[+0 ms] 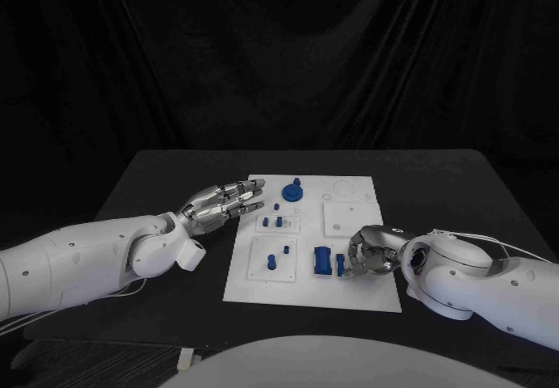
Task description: Assemble the parts on the task board
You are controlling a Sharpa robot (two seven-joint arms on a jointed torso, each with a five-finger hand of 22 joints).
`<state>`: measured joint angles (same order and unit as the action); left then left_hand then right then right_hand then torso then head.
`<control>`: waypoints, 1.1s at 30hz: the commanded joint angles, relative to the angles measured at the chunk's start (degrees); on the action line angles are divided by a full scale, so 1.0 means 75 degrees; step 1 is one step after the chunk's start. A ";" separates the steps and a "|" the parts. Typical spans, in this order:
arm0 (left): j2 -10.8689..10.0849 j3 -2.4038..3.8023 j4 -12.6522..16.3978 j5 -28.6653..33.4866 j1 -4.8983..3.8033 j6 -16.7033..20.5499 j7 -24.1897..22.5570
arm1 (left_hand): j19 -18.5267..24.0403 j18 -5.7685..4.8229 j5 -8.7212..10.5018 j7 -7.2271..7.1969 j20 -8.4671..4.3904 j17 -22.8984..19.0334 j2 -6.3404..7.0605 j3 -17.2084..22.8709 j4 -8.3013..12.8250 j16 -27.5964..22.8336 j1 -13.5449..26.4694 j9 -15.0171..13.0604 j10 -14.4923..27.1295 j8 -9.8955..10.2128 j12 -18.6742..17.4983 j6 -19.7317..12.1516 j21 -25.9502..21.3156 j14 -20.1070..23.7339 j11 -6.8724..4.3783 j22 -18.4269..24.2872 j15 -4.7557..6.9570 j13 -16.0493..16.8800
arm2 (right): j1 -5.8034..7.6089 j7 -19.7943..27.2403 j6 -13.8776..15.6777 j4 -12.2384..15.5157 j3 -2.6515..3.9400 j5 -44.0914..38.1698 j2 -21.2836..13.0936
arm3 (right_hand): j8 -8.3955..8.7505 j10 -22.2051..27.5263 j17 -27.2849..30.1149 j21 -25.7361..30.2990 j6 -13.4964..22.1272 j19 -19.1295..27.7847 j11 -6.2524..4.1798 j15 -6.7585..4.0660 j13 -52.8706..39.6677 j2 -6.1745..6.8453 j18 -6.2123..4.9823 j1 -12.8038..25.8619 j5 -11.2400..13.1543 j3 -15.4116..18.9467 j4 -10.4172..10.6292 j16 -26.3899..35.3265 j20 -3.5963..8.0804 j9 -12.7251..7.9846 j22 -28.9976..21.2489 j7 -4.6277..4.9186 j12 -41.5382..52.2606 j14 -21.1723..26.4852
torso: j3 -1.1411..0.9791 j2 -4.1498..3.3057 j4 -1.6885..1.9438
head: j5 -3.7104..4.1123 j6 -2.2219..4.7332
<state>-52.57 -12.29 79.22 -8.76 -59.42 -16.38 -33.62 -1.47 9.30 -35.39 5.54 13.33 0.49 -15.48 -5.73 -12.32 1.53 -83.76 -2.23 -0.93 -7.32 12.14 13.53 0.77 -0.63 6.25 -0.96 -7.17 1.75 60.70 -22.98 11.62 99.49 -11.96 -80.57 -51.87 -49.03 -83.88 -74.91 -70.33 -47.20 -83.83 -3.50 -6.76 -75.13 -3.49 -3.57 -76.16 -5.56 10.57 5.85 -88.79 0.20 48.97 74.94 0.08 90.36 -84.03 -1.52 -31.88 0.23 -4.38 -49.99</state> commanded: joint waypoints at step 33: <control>-0.0362 0.0011 0.0651 -0.0094 0.0005 0.1510 -0.2288 | 0.0192 0.0077 0.0612 -0.0803 -0.0755 -0.0065 0.0625 -0.0758 -0.0584 -0.0204 0.0439 0.0075 0.0117 0.0503 -0.0551 -0.0217 -0.0100 0.0084 -0.1172 0.0126 0.0703 -0.0077 | 0.1114 0.6256 0.4037 0.0126 0.0005 0.6404 -0.0812 | 0.4109 0.5810 0.8329 0.8880 0.0423 0.5068 0.2175 0.2340 0.5276 0.1369 -0.0339 0.3061 -0.0563 -0.0217 0.1549 0.9342 -0.1720 -0.3650 -0.4146 0.0959 -0.9412 0.5227 | 0.0002 0.0080 -0.0031 | -0.0090 -0.0002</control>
<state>-55.44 -12.27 83.91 -8.86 -59.41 -10.01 -38.18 -0.07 9.30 -31.08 -0.14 7.80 0.09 -10.70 -11.19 -16.76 0.20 -80.80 -1.72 -0.09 -3.76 8.30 12.16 0.31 -0.02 -2.21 -0.11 -2.02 1.22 69.07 9.25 40.80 100.81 -11.92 -52.03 -58.02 -18.48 -40.60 -13.03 -3.55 -44.06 -46.55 12.07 10.12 -36.69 5.86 -6.58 -52.78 -10.01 8.81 17.39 -19.58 -12.27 21.95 44.64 7.04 20.82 -45.33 -1.55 -31.53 0.19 -4.99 -49.99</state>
